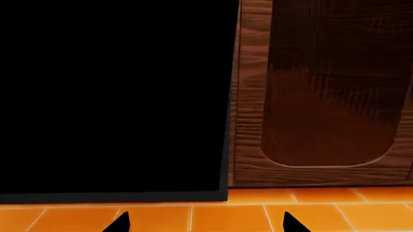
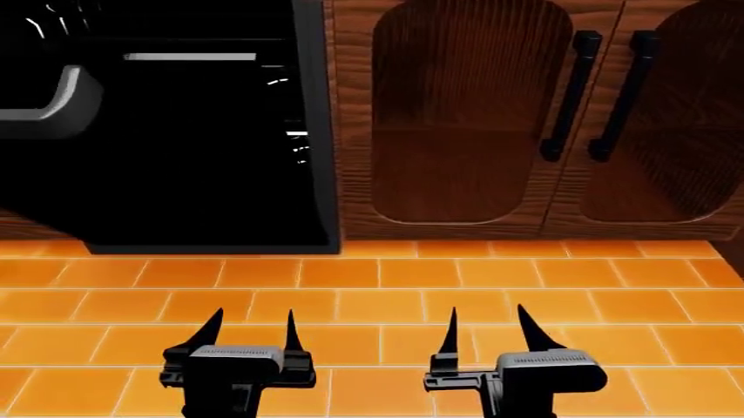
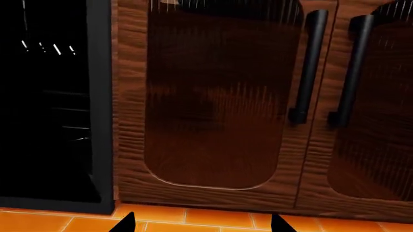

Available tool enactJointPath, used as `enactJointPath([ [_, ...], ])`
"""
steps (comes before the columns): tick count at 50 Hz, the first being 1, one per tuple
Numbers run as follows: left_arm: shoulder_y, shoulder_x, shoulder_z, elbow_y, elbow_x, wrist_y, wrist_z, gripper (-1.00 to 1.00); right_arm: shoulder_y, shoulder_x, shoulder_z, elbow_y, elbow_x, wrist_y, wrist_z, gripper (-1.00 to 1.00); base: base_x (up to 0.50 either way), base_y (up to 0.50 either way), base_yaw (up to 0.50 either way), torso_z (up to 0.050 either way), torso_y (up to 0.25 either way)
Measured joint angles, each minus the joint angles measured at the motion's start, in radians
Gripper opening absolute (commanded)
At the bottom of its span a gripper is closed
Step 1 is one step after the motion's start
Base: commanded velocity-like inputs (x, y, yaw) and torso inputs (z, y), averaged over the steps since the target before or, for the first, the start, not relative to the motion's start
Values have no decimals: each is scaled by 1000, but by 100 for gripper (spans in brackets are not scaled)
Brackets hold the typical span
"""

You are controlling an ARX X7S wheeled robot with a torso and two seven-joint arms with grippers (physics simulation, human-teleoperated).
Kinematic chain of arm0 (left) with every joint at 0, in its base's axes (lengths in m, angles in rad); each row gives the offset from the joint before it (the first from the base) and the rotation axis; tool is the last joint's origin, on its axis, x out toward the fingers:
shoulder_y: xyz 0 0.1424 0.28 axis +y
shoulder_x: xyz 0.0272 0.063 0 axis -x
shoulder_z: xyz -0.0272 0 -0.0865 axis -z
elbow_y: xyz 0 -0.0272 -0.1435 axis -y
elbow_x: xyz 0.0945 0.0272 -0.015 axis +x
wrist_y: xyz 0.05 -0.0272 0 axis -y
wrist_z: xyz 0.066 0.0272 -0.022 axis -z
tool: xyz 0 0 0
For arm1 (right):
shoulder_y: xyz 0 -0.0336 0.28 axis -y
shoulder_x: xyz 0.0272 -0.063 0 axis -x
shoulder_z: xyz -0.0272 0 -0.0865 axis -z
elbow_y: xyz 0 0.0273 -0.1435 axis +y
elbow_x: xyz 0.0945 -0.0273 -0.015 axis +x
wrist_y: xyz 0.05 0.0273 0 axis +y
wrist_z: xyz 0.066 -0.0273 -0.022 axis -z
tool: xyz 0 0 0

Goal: Close the dishwasher door

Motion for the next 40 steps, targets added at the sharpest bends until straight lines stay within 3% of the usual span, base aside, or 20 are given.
enactJointPath([
  [40, 0, -14, 18, 3, -6, 9, -12, 100, 4, 10, -17, -1, -2, 4, 16, 100, 0, 500, 0, 0, 0],
])
